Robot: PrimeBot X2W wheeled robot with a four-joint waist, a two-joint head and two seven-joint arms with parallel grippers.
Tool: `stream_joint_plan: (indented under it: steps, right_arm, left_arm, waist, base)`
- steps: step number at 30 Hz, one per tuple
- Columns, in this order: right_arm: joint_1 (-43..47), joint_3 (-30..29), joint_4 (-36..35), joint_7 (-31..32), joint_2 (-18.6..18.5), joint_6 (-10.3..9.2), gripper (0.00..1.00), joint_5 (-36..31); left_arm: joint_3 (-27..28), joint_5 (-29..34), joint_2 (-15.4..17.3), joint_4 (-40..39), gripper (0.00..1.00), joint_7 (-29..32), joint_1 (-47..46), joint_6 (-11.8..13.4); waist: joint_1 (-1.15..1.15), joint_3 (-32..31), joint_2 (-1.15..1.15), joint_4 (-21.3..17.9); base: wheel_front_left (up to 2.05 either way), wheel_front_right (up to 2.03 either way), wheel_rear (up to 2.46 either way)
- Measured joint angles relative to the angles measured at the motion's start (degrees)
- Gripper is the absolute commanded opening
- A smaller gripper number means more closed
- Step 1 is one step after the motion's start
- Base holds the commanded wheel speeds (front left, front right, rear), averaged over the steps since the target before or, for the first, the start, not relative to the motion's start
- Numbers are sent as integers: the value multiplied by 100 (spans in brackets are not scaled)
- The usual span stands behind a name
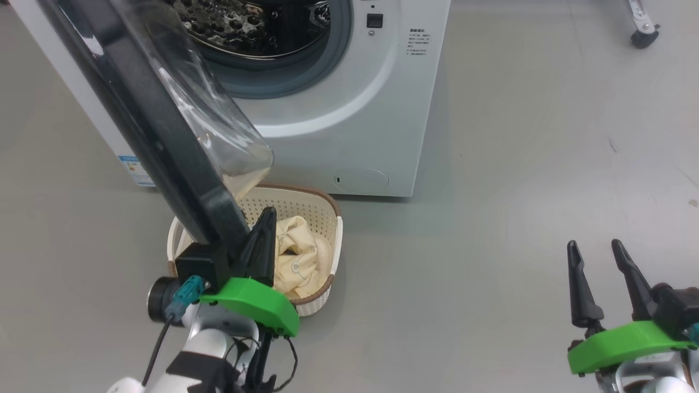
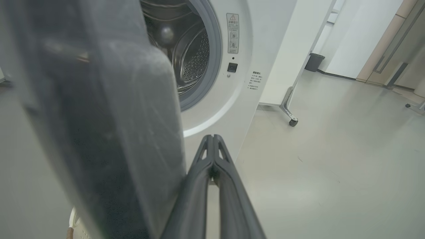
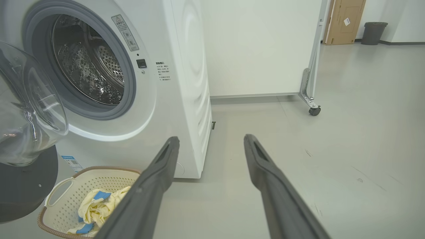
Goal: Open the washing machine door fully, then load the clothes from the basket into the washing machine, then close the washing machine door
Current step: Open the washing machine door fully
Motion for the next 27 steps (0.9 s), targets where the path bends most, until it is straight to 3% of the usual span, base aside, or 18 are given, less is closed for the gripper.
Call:
stream_joint_plan:
  steps: [15,27]
  right_arm:
    - [10,-19,-22,104,1,0,100,-55]
    - [19,-11,-44,110,2,0,100,-55]
  left_arm:
    - [127,-4,290,-97,0,-111,545,323]
    - [635,-56,624,-213,0,-212,882,719]
  waist:
    - [0,-192,0,591]
    - [0,-222,0,938]
  base:
    - [0,0,0]
    - [0,0,0]
